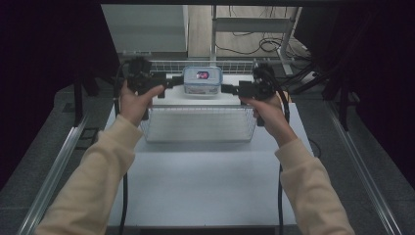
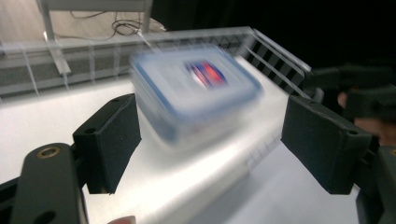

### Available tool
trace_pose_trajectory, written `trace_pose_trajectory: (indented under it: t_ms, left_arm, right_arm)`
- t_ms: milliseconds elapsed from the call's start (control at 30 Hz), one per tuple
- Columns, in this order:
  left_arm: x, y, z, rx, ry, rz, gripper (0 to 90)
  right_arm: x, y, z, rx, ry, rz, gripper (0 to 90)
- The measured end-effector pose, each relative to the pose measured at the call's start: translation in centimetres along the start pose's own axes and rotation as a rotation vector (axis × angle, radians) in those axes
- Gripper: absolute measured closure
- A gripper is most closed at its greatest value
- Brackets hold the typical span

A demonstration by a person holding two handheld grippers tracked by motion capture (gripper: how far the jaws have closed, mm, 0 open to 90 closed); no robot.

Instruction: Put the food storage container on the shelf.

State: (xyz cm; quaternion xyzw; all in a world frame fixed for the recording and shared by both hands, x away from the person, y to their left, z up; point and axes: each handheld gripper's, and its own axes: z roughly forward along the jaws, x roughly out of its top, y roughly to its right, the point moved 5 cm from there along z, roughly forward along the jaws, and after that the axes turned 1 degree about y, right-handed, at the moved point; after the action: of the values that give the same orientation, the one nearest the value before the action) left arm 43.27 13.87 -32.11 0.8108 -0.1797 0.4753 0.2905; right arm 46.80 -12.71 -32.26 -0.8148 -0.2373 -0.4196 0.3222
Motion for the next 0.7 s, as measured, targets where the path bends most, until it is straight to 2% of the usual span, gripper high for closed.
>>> trace_pose_trajectory:
  t_ms: [67,133,267,400,433,533,633,700]
  left_arm:
    - [-2.3,1.2,-1.2,-0.015,-0.014,0.042,19.0]
    - [-5.4,2.3,-2.3,-0.025,-0.031,0.083,19.1]
    - [-11.1,3.2,-3.4,-0.007,-0.068,0.15,19.3]
    - [-16.7,3.1,-3.6,0.004,-0.124,0.156,19.6]
    - [-18.0,3.0,-3.6,0.018,-0.139,0.164,19.6]
    - [-21.4,2.6,-3.6,0.045,-0.169,0.154,19.6]
    - [-23.6,2.1,-3.4,0.081,-0.206,0.158,20.6]
    - [-24.0,1.8,-3.5,0.087,-0.207,0.153,20.6]
  right_arm:
    - [-2.3,0.1,-1.4,-0.006,0.003,-0.044,14.1]
    - [-5.0,0.1,-3.1,-0.03,0.023,-0.092,15.7]
    - [-9.6,0.0,-5.3,-0.065,0.038,-0.156,16.2]
    - [-13.6,-0.3,-6.9,-0.085,0.045,-0.204,16.8]
    - [-14.5,-0.3,-7.2,-0.094,0.047,-0.217,17.4]
    - [-17.0,-0.3,-7.7,-0.117,0.051,-0.252,17.9]
    - [-19.1,0.3,-7.8,-0.14,0.06,-0.246,18.2]
    - [-20.1,0.7,-7.6,-0.144,0.031,-0.25,18.2]
